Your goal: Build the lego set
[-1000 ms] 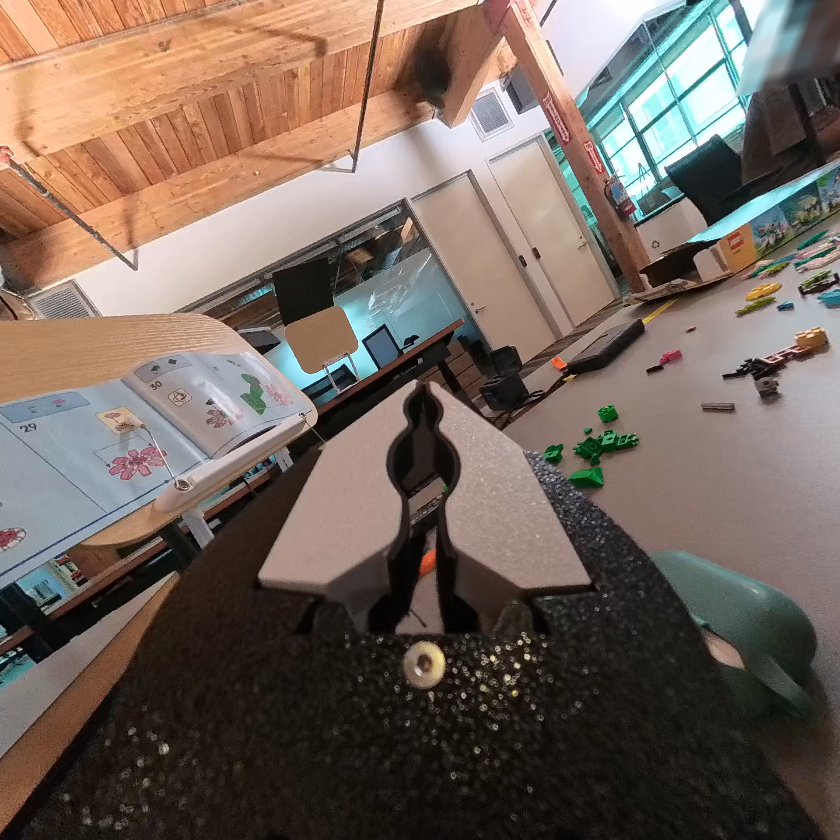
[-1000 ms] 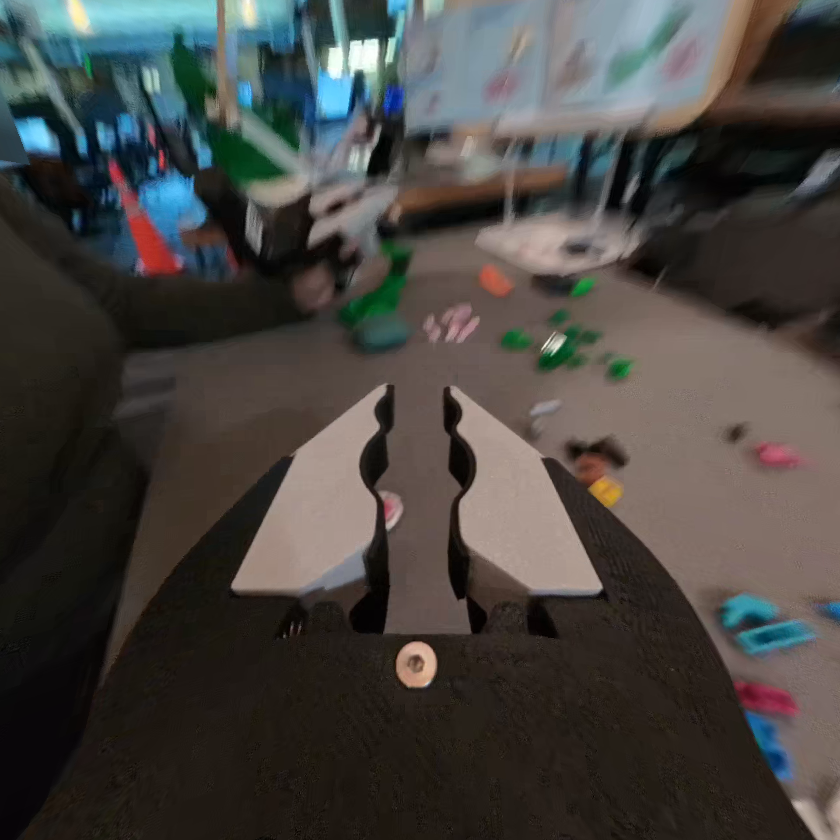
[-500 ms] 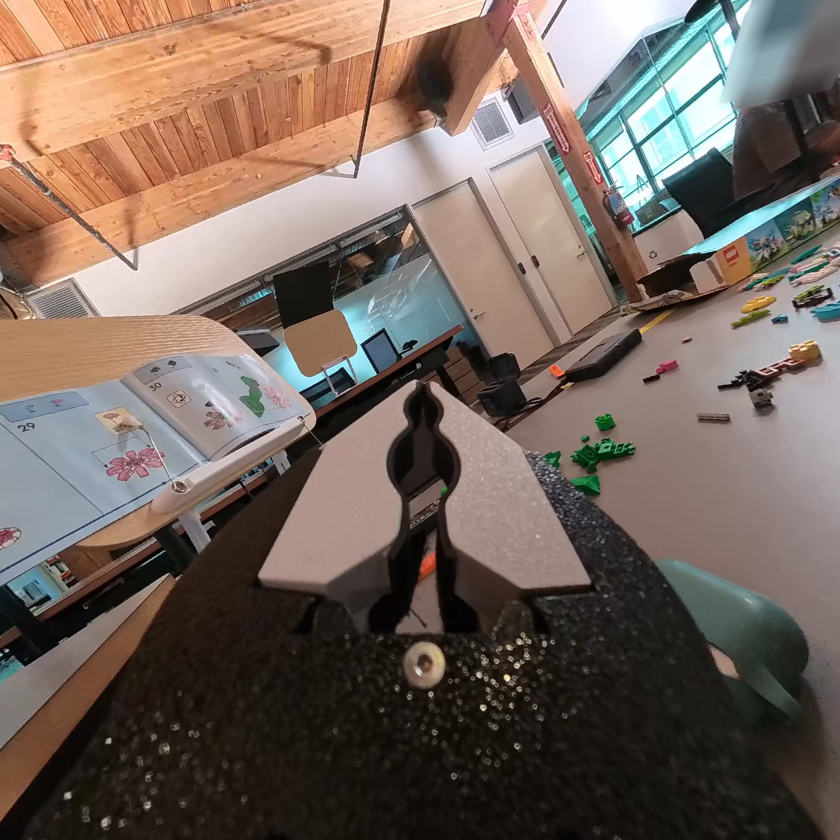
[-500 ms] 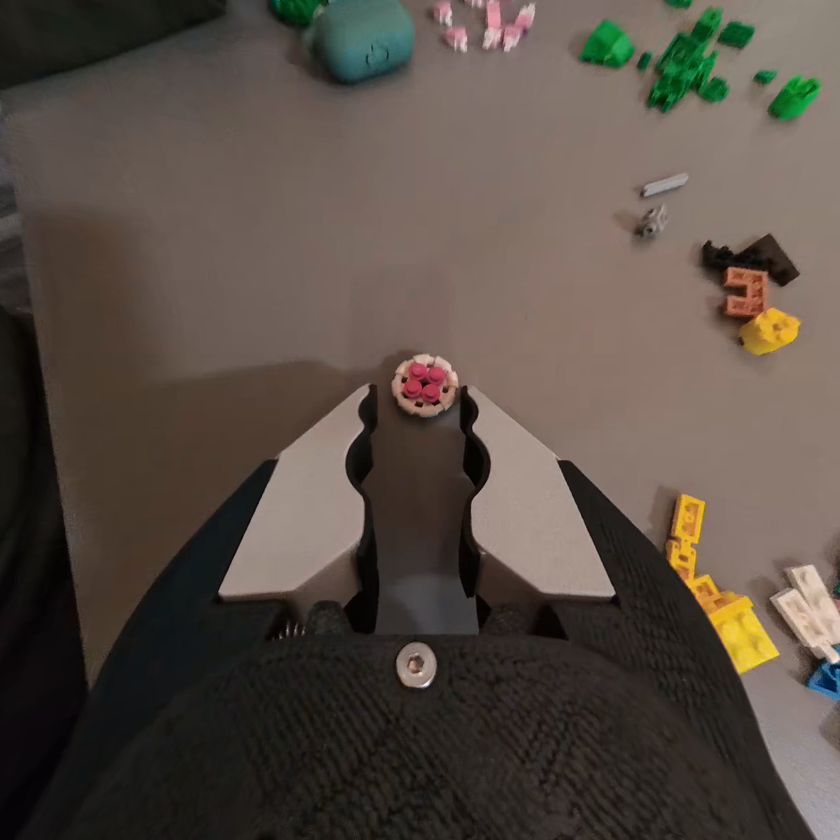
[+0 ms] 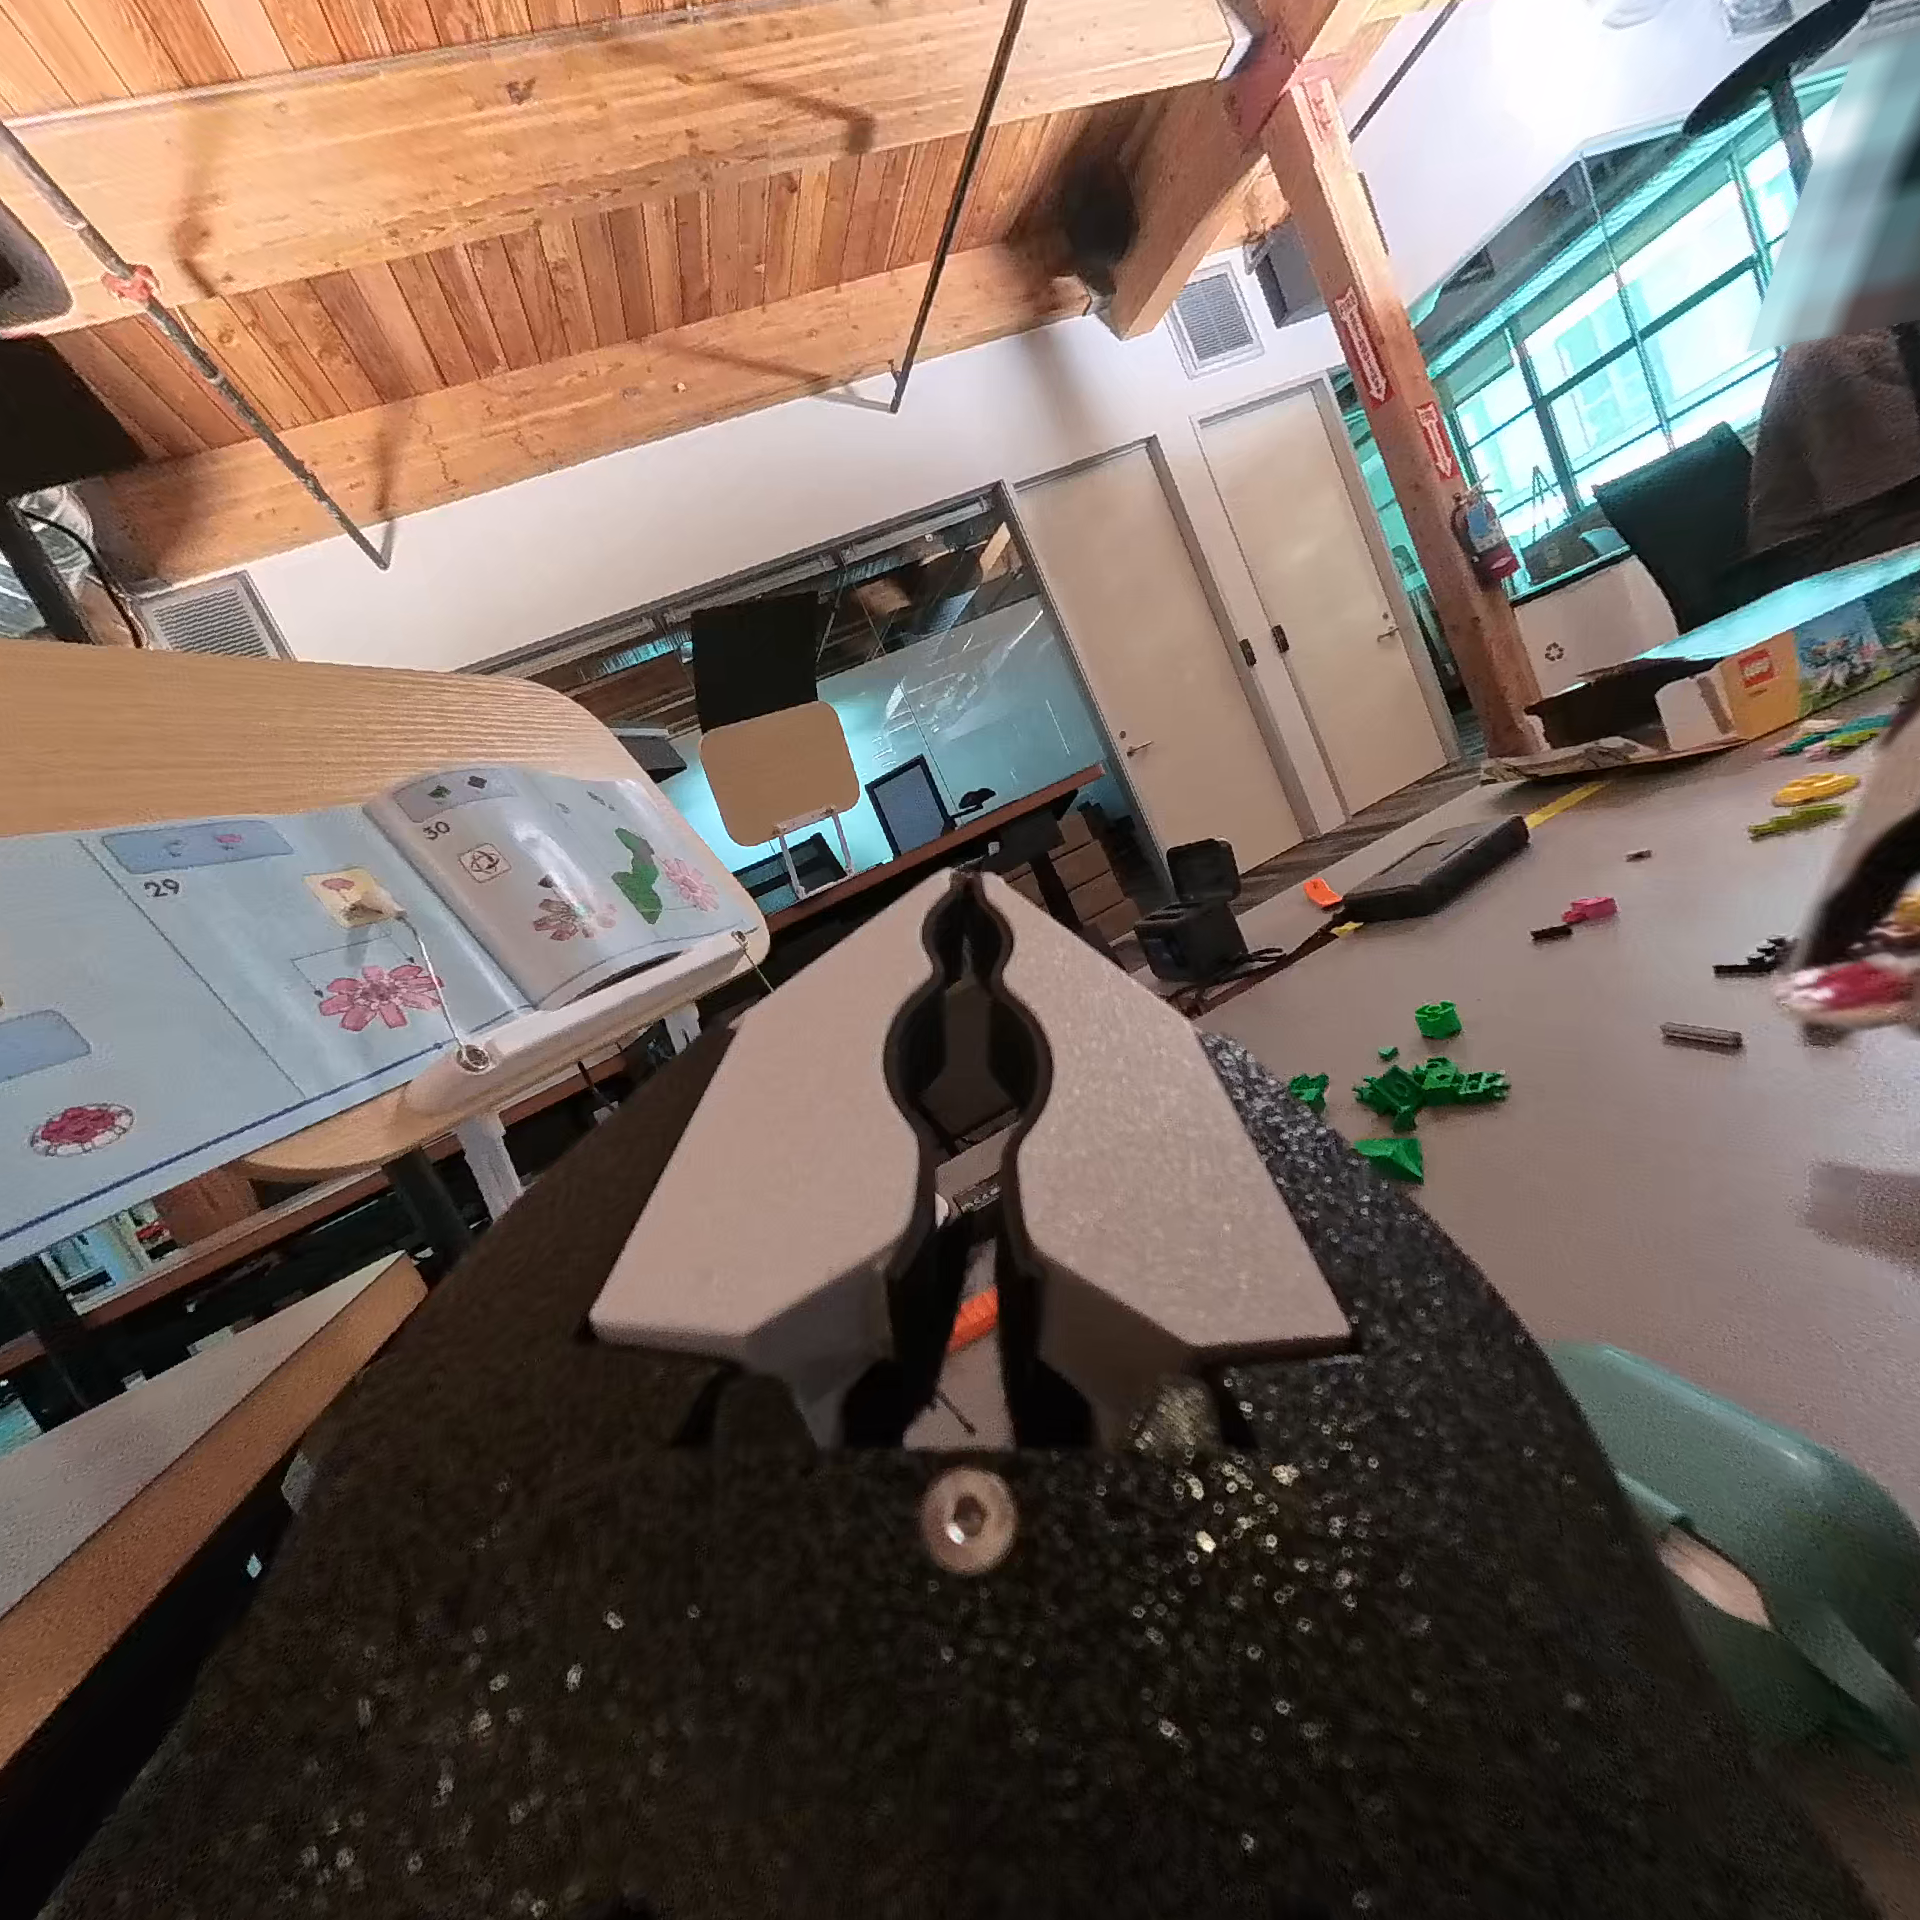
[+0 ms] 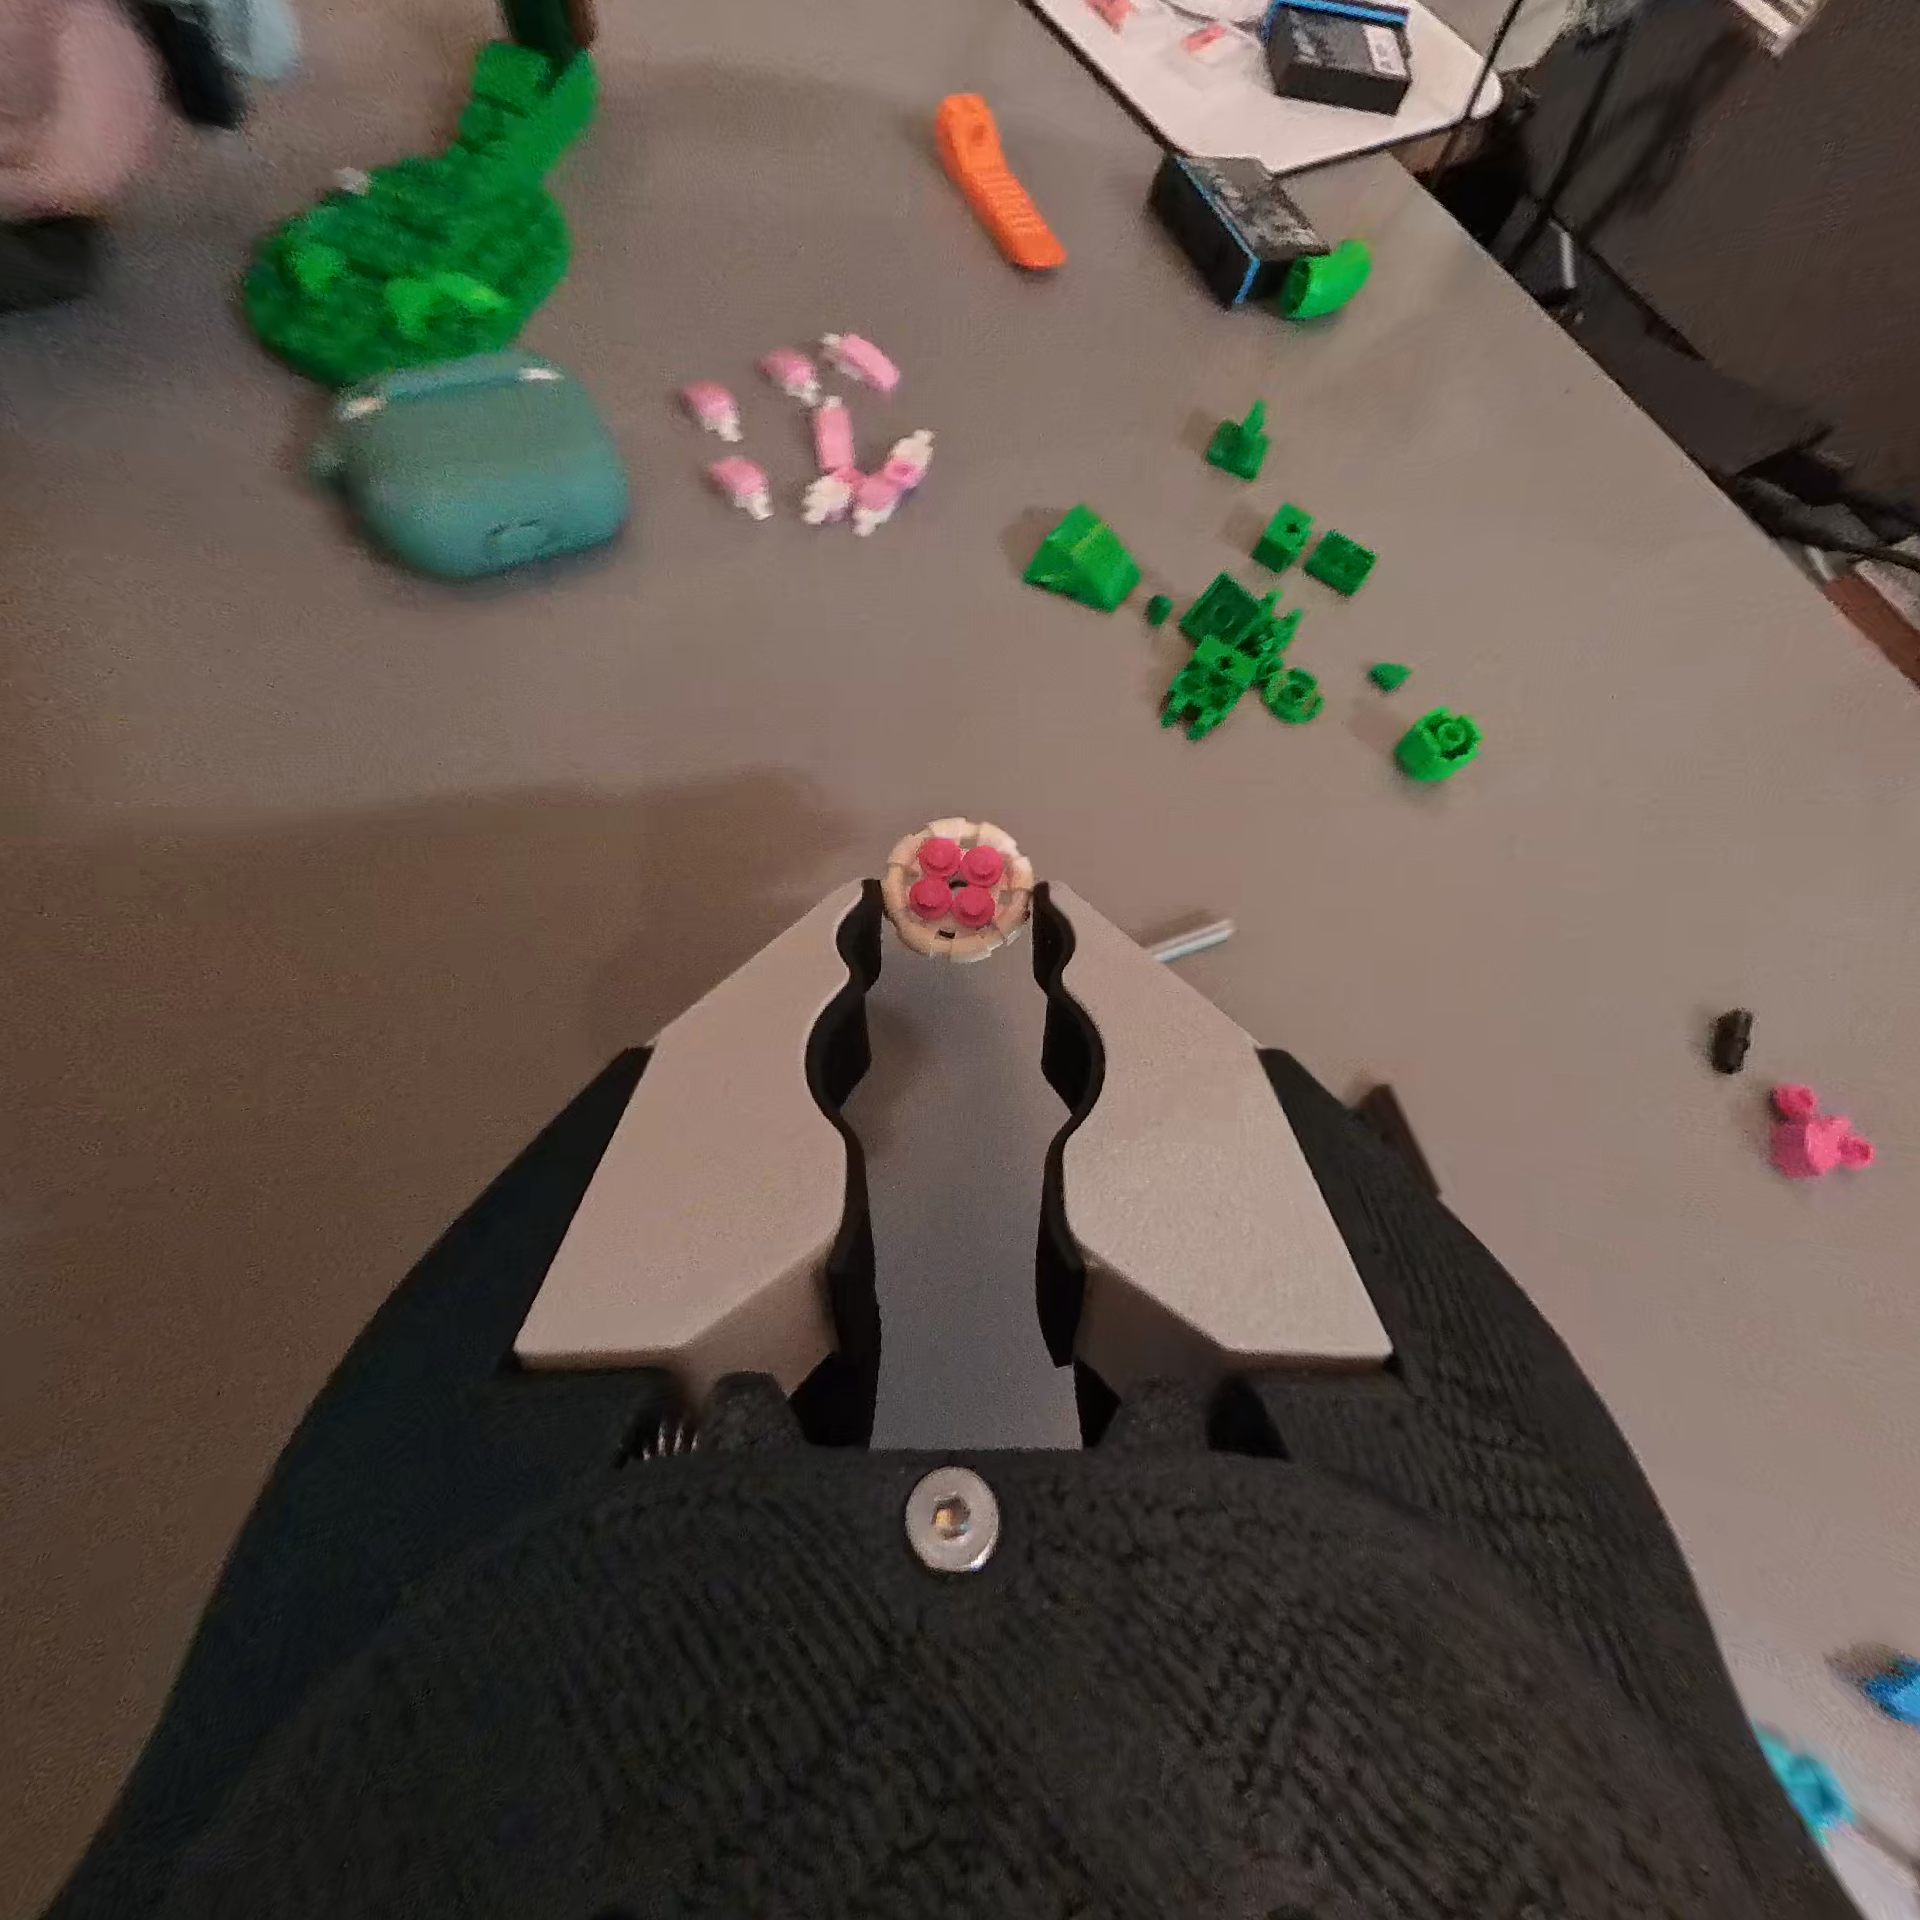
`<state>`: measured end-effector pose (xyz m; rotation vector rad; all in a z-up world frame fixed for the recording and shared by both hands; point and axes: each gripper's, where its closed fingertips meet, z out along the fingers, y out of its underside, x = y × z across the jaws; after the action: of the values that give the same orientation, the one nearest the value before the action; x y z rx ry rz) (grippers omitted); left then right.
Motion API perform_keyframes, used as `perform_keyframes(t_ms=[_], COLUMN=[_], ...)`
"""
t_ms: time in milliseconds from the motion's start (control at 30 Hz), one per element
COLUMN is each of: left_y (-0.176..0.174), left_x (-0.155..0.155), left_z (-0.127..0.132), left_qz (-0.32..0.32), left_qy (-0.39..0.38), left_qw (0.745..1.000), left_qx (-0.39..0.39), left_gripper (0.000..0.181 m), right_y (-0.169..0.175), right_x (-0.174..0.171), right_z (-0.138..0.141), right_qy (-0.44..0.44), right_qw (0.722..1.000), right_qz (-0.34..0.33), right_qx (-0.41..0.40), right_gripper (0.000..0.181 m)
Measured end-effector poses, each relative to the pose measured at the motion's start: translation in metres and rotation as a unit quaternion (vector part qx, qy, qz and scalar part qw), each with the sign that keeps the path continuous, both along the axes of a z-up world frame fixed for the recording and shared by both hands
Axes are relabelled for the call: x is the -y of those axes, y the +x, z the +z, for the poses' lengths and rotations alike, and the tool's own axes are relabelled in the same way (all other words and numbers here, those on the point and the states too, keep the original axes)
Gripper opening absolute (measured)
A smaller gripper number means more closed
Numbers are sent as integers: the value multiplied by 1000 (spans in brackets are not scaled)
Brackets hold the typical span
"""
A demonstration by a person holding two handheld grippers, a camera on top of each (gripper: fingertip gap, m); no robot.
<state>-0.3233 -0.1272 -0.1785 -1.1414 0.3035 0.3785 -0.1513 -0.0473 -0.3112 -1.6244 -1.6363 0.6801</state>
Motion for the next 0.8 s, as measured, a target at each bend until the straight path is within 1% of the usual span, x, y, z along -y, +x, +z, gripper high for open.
perform_keyframes(t_ms=[67, 133, 167, 267, 300, 333, 367, 433, 467, 500, 533, 567, 633, 667, 700, 733, 800], left_y=[1, 2, 2, 3, 4, 4, 5, 4, 2, 1, -1, -3, -5, -5, -6, -7, -7], left_x=[1, 1, 1, 1, 1, 2, 2, 3, 3, 3, 4, 5, 7, 9, 10, 11, 13], left_z=[1, 1, 1, 1, 2, 3, 3, 4, 4, 4, 5, 6, 9, 10, 12, 13, 16], left_qz=[0, 1, 1, -3, -4, -4, -4, 1, 3, 5, 6, 8, 9, 10, 11, 11, 8], left_qy=[2, 2, 1, 1, 3, 5, 5, 7, 8, 9, 10, 13, 20, 24, 28, 32, 39], left_qw=[1000, 1000, 1000, 1000, 1000, 1000, 1000, 1000, 1000, 1000, 1000, 1000, 1000, 1000, 999, 999, 999], left_qx=[-3, -8, -8, -4, -5, -7, -8, -12, -11, -7, -2, 3, 12, 15, 19, 23, 34], left_gripper=[0, 0, 0, 0, 0, 0, 0, 0, 0, 0, 0, 0, 0, 0, 0, 0, 0], right_y=[-9, -7, -5, -2, -2, -2, -2, -2, 0, 5, 14, 27, 63, 82, 96, 102, 99], right_x=[-14, -24, -23, -19, -19, -21, -22, -30, -39, -49, -60, -68, -76, -78, -79, -78, -78], right_z=[-10, -20, -24, -24, -23, -20, -14, 7, 22, 40, 60, 82, 120, 132, 137, 137, 128], right_qy=[-2, -1, -8, -26, -28, -25, -19, 7, 31, 62, 96, 131, 199, 230, 255, 270, 284], right_qw=[999, 998, 997, 998, 998, 998, 999, 998, 994, 985, 968, 944, 877, 844, 822, 817, 824], right_qz=[-16, -34, -34, -28, -30, -35, -39, -56, -76, -105, -139, -169, -232, -262, -283, -286, -278], right_qx=[27, 59, 68, 58, 53, 43, 27, -29, -71, -123, -185, -252, -370, -407, -424, -422, -403], right_gripper=[28, 28, 28, 29, 33, 38, 39, 42, 43, 44, 46, 40, 23, 16, 11, 9, 5])
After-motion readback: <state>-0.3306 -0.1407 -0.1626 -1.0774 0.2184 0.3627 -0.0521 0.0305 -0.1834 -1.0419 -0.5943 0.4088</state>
